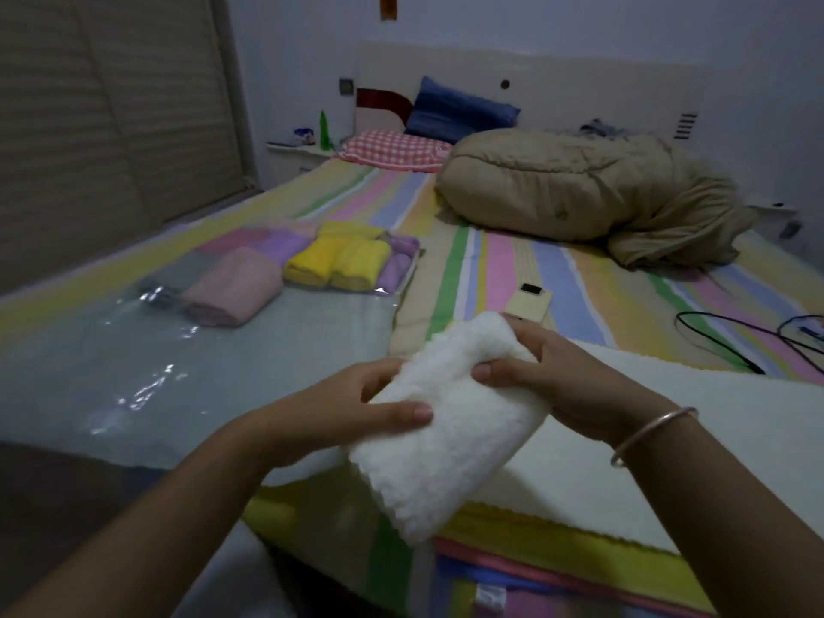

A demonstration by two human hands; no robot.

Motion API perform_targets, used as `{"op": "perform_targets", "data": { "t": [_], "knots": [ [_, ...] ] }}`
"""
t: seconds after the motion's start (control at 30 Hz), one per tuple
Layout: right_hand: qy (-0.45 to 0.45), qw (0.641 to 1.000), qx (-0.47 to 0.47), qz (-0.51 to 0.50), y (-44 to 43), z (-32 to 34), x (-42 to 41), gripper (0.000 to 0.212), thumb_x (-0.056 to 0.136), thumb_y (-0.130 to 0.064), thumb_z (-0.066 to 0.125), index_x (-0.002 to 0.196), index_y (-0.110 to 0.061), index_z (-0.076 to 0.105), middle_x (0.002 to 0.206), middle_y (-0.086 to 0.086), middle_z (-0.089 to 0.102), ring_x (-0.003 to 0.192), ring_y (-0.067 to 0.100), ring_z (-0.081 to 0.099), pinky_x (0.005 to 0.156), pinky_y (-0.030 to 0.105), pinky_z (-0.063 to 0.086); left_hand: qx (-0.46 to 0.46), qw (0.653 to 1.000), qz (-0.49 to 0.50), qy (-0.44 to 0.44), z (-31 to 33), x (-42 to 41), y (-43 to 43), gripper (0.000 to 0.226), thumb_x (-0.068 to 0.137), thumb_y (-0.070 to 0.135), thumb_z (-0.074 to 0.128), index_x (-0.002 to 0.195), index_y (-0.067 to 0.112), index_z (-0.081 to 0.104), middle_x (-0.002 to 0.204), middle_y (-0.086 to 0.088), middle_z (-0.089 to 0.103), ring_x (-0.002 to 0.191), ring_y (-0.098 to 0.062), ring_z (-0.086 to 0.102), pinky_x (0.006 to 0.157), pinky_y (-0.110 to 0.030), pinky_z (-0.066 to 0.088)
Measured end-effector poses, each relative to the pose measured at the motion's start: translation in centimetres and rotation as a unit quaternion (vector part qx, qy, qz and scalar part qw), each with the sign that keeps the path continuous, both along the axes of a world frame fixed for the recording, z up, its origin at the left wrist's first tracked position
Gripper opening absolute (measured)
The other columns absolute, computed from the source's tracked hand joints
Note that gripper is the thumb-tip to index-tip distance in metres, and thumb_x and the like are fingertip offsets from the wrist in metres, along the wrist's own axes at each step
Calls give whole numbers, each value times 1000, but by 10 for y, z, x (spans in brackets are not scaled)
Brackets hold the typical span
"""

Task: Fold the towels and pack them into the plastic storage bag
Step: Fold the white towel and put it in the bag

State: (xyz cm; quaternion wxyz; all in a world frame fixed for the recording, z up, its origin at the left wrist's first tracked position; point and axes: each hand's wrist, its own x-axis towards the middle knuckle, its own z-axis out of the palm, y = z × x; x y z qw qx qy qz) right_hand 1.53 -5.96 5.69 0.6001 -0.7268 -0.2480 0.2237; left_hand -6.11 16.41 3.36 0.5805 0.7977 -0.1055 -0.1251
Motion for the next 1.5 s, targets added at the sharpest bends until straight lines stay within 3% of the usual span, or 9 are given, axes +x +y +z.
{"op": "perform_targets", "data": {
  "t": [0.2, 0.3, 0.4, 0.6, 0.77, 0.93, 1.1, 1.3, 1.5],
  "knots": [
    [11, 994, 23, -103, 84, -17, -19, 33, 91, -36, 57, 114, -12, 60, 99, 5, 67, 86, 16, 64, 70, 29, 57, -146, 961, 228, -59, -26, -69, 64, 48, 66, 24, 65, 110, 38, 48, 92, 4, 71, 64, -11, 60, 53, -24, 45],
    [-184, 973, -24, -138, 116, -38, -25, 14, 94, -20, 57, 103, -10, 61, 86, -1, 65, 80, 15, 61, 67, 26, 54, -164, 939, 278, -116, -30, -93, 100, 42, 75, 12, 71, 106, 28, 48, 90, 0, 69, 66, -13, 58, 54, -21, 44],
    [-421, 892, -159, -31, 138, -56, -39, 19, 84, -38, 66, 97, -25, 63, 92, -14, 62, 88, 7, 55, 75, 26, 47, -168, 931, 293, -138, -28, -120, 132, 50, 62, 38, 85, 101, 24, 57, 94, -2, 68, 76, -13, 63, 59, -18, 50],
    [-578, 741, -335, 72, 165, -77, -54, 43, 75, -54, 68, 109, -30, 59, 105, -6, 60, 96, 17, 52, 75, 32, 42, -220, 905, 346, -112, -40, -151, 161, 83, 31, 60, 89, 105, 33, 62, 93, 2, 70, 74, -12, 67, 52, -23, 52],
    [-537, 775, -333, 23, 168, -85, -58, 18, 89, -38, 54, 98, -28, 66, 96, -7, 65, 90, 17, 60, 72, 33, 49, -208, 909, 339, -126, -48, -159, 170, 75, 29, 56, 91, 99, 36, 74, 106, 6, 72, 93, -8, 67, 72, -19, 55],
    [-491, 823, -268, -103, 169, -80, -56, 9, 85, -28, 60, 81, -21, 64, 77, -2, 68, 70, 22, 63, 63, 37, 50, -229, 924, 294, -84, -53, -151, 161, 28, 57, 6, 80, 72, 29, 79, 88, 1, 74, 84, -9, 66, 67, -13, 53],
    [-457, 853, -179, -179, 164, -65, -57, 11, 83, -24, 65, 73, -21, 61, 65, -8, 64, 57, 8, 59, 57, 29, 46, -93, 976, 163, -109, -54, -130, 148, 47, 88, -8, 55, 101, 33, 75, 122, 23, 62, 115, 4, 56, 87, -10, 43],
    [-456, 858, -149, -184, 156, -53, -60, 13, 84, -23, 65, 73, -26, 59, 64, -14, 60, 56, 0, 56, 54, 17, 41, -95, 955, 247, -138, -69, -86, 163, 38, 92, 5, 56, 120, 27, 66, 128, 12, 61, 125, -7, 51, 104, -22, 39],
    [-465, 861, -127, -161, 153, -50, -62, 11, 85, -25, 66, 75, -26, 60, 68, -16, 62, 61, 2, 59, 57, 24, 47, -168, 878, 446, -52, -72, -36, 179, 25, 93, 1, 53, 114, 8, 64, 108, -8, 68, 93, -22, 64, 85, -34, 50]
  ]
}}
